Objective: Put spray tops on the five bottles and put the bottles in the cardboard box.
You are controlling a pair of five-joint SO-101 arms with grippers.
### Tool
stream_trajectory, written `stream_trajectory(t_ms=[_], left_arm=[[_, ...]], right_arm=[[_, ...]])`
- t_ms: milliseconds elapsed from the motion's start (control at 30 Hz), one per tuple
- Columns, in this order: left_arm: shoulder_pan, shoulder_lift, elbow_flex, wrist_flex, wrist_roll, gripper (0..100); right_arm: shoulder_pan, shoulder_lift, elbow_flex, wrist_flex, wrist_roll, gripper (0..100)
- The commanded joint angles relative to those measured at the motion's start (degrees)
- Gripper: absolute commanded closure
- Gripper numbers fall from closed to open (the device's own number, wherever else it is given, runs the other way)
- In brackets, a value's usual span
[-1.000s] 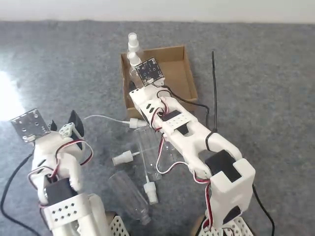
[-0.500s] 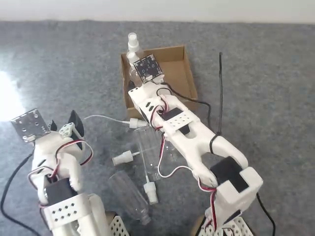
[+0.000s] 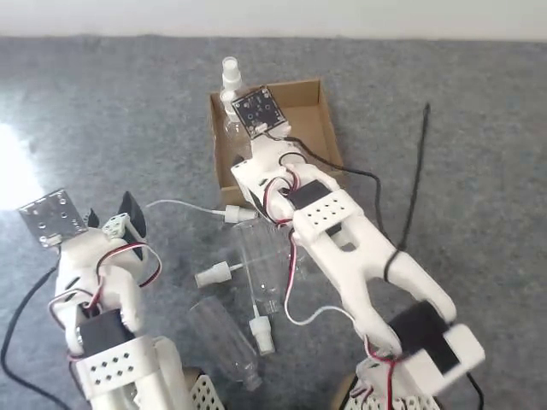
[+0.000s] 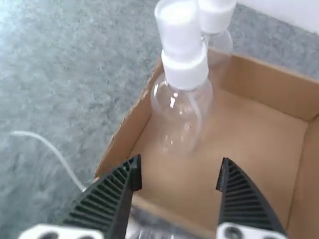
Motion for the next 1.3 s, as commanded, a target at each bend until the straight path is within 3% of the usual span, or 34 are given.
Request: stream_trajectory(t_ms=[0, 567, 1267], left_arm=[[-0.2, -0.5, -0.6, -1.8, -0.2, 79], [-3.0, -0.5, -0.7, -1.9, 0.1, 79], [-3.0, -0.5, -0.7, -1.9, 0.1, 79]], right_arm=[[0.0, -10.2, -0.5, 9.8, 0.4, 78.6], [1.0, -20.4, -0.8, 31.5, 0.8, 78.9], [-3.2, 0.7, -7.2, 37.4, 0.4, 78.9]])
